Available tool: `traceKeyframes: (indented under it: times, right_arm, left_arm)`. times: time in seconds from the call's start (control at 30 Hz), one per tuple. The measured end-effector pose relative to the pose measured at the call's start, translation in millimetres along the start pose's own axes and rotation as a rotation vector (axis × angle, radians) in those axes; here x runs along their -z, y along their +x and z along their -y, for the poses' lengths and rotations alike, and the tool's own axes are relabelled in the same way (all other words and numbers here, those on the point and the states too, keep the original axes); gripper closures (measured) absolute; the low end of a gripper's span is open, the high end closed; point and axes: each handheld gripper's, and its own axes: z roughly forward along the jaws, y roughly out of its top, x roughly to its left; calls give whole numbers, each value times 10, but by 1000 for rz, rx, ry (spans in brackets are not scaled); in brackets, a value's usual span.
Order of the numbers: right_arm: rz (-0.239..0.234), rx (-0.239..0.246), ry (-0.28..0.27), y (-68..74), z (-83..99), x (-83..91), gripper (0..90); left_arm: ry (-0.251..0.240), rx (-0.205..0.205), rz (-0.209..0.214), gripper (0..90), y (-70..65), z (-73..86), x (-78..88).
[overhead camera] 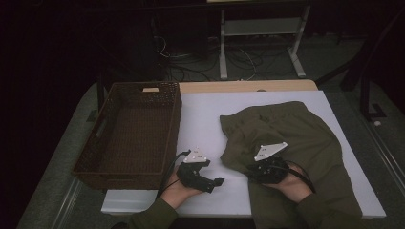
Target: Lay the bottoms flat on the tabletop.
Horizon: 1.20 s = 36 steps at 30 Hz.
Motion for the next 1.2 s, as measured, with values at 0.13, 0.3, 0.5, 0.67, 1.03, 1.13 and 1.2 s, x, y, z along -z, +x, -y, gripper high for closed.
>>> traceKeyframes:
  times: [0.13, 0.3, 0.5, 0.67, 1.03, 1.13, 1.2]
  right_arm:
    - [5, 0, -3, -17, 5, 10, 798]
    - [3, 11, -14, -3, -5, 50, 853]
    - [-29, 23, -47, 17, -18, 146, 866]
    - [-77, 54, -55, 104, 15, 240, 866]
    - [-214, 131, -17, 420, 120, 298, 866]
    - [-260, 159, -2, 527, 147, 278, 866]
    - [-296, 175, 13, 602, 175, 257, 866]
  left_arm:
    - [0, 0, 0, 130, 0, -1, -3]
    - [-7, 3, -2, 130, 2, -2, 5]
    - [-11, 0, -8, 130, 4, -7, 18]
    - [-18, -3, -8, 130, 4, -18, 34]
    - [-38, -3, -9, 130, -5, -45, 49]
    - [-41, -4, -7, 130, -11, -48, 48]
    - [-44, -2, -8, 130, -6, -50, 52]
